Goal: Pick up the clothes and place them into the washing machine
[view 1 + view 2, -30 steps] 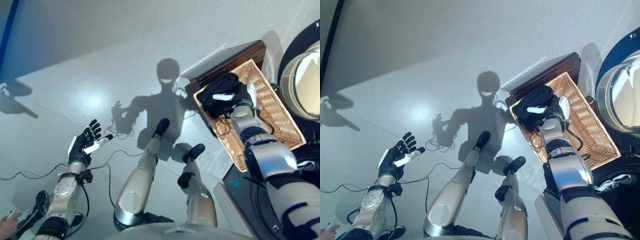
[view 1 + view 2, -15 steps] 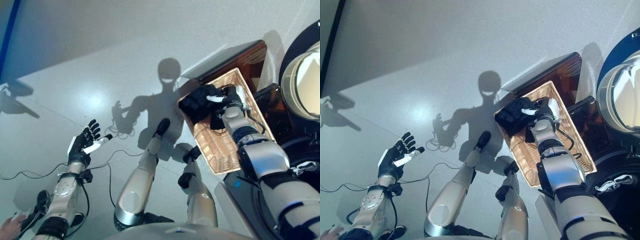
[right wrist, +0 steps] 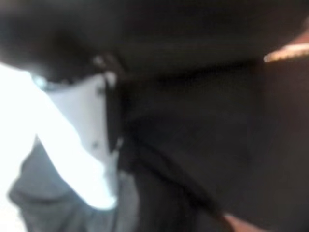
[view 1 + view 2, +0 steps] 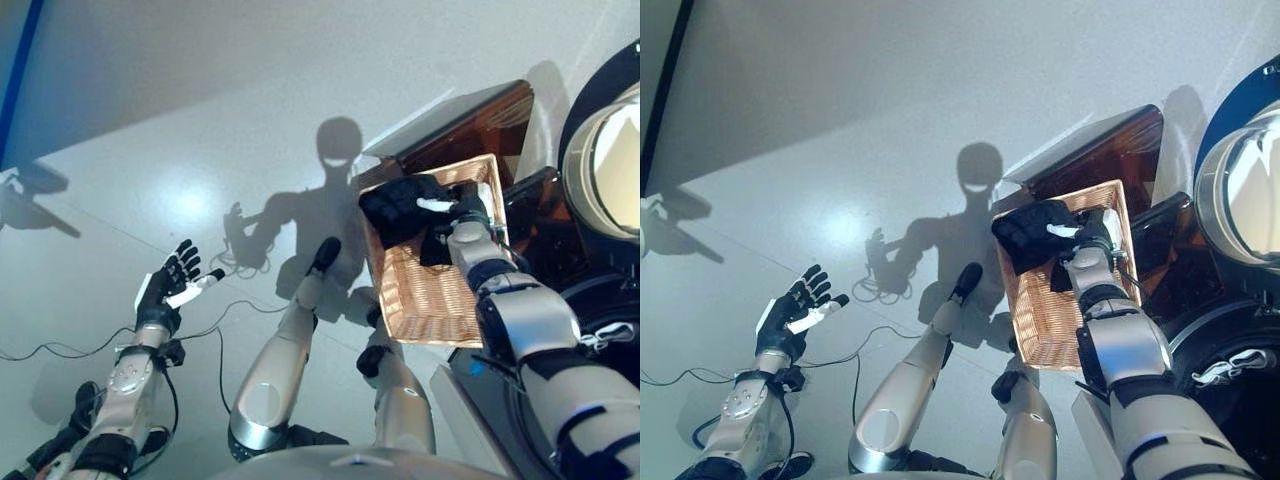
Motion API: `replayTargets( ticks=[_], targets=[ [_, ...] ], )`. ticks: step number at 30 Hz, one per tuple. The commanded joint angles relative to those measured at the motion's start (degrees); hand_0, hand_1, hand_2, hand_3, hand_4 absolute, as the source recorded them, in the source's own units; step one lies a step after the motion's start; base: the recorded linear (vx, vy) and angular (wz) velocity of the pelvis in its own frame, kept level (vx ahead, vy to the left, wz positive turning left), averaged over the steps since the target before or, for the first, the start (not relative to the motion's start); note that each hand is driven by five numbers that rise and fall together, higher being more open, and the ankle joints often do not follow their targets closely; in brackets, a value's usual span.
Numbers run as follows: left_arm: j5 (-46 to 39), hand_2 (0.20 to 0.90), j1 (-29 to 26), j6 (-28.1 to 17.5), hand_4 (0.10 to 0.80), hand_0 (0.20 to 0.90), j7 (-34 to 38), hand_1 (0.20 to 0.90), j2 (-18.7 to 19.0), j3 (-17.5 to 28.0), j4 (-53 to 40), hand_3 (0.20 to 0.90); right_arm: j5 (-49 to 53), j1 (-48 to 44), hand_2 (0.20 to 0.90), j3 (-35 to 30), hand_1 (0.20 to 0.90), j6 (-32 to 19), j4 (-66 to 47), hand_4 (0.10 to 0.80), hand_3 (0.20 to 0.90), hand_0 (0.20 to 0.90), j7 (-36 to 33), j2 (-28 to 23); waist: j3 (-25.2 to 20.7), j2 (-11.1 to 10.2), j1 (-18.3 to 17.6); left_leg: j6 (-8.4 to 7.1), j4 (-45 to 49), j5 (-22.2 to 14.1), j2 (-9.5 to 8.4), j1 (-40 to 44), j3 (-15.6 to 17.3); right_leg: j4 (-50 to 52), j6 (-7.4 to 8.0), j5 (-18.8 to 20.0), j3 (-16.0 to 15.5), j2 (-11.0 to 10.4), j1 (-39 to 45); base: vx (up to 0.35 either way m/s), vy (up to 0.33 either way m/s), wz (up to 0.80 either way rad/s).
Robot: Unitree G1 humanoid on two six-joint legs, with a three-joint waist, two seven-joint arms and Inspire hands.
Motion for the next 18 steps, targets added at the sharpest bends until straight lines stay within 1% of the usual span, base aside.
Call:
replayTargets(
  ticks=[1,2,4,5,6,8,11,12,14,18],
  targets=[
    [0.7,0.9,5.2,-2.3,0.8,0.9,0.3,0.9,1.4,3.3,1.2,0.9,5.2,4.0,0.2,0.5,0.2,-3.6,-1.1,0.3,0.2,0.2,-3.3,-10.1,-4.0,-0.5,-1.9,-0.72,-2.7,-2.8,-2.17,1.9,2.3,-0.3,2.89,0.7,0.5,-1.8,0.8,0.0,0.0,0.0],
    [0.7,0.9,5.2,-2.3,0.8,0.9,0.3,0.9,1.4,3.3,1.2,0.9,5.2,4.0,0.2,0.5,0.2,-3.6,-1.1,0.3,0.2,0.2,-3.3,-10.1,-4.0,-0.5,-1.9,-0.74,-2.7,-2.9,-2.14,2.0,2.4,-0.3,2.88,0.7,0.6,-1.8,0.9,0.0,0.0,0.0],
    [0.4,0.9,5.6,-2.3,0.8,0.9,0.1,0.9,1.6,3.2,1.1,0.9,6.8,4.0,0.2,-0.8,0.2,-4.0,-0.9,0.3,0.2,0.2,-4.1,-13.1,-4.4,-0.3,-2.3,-0.76,-2.7,-2.8,-2.2,2.1,2.6,-0.3,2.9,0.7,0.7,-1.8,1.0,-0.065,0.021,-0.07],
    [0.2,0.9,5.8,-2.4,0.8,0.9,0.0,0.9,1.9,3.4,1.1,0.9,7.1,3.2,0.2,-0.9,0.2,-4.3,-1.0,0.3,0.2,0.2,-4.8,-16.6,-4.6,0.0,-2.7,-0.51,-2.7,-1.6,-2.39,1.4,3.1,-0.3,2.49,1.8,0.4,-2.0,0.3,-0.112,0.043,-0.1],
    [0.2,0.9,5.7,-2.4,0.8,0.9,0.0,0.9,1.8,3.4,1.1,0.9,7.1,3.2,0.2,-0.9,0.2,-4.3,-0.9,0.3,0.2,0.2,-4.8,-16.6,-4.6,0.0,-2.7,-0.51,-2.7,-1.6,-2.38,1.4,3.1,-0.3,2.49,1.8,0.4,-1.9,0.3,-0.12,0.043,-0.1],
    [0.1,0.9,6.1,-2.6,0.8,0.9,0.2,0.9,1.5,3.3,1.3,0.9,7.2,2.7,0.2,-0.7,0.2,-4.9,-2.4,0.3,0.2,0.2,-6.1,-19.6,-4.7,0.2,-3.3,-0.49,-2.7,-1.6,-2.25,1.7,3.7,-0.3,2.41,1.9,1.0,-1.9,0.2,-0.038,0.003,-0.13],
    [0.1,0.9,6.4,-2.5,0.8,0.9,0.3,0.9,1.3,3.3,1.2,0.9,7.4,2.5,0.2,-0.7,0.2,-5.2,-3.3,0.3,0.2,0.2,-6.6,-20.0,-4.7,0.2,-3.6,-0.5,-2.7,-1.6,-2.14,1.8,4.0,-0.3,2.37,1.9,1.2,-1.9,0.1,-0.018,-0.005,-0.07],
    [0.1,0.9,6.4,-2.6,0.8,0.9,0.4,0.9,0.7,3.0,1.4,0.9,9.2,3.2,0.2,-2.0,0.2,-6.5,-5.3,0.3,0.2,0.2,-7.3,-20.3,-4.9,0.3,-4.1,-0.54,-2.7,-1.6,-2.06,2.2,4.3,-0.3,2.29,1.8,1.5,-1.7,0.3,-0.017,-0.012,-0.12],
    [0.1,0.9,6.2,-2.5,0.8,0.9,0.8,0.9,-0.3,2.5,2.2,0.9,12.2,4.7,0.2,-3.9,0.2,-8.3,-7.2,0.3,0.2,0.2,-7.7,-19.6,-5.2,0.3,-4.8,-0.53,-2.7,-1.8,-1.72,2.8,4.9,-0.3,2.19,1.8,1.9,-1.6,0.6,-0.012,-0.015,-0.14],
    [0.0,0.9,5.6,-2.4,0.8,0.9,1.0,0.9,-1.2,2.1,3.3,0.9,14.5,7.1,0.2,-5.4,0.2,-9.3,-7.5,0.3,0.2,0.2,-7.1,-18.0,-5.9,0.2,-5.5,-0.57,-2.7,-1.9,-1.44,3.7,5.3,-0.3,2.06,1.6,2.4,-1.5,1.3,0.013,-0.018,-0.1]
  ],
)
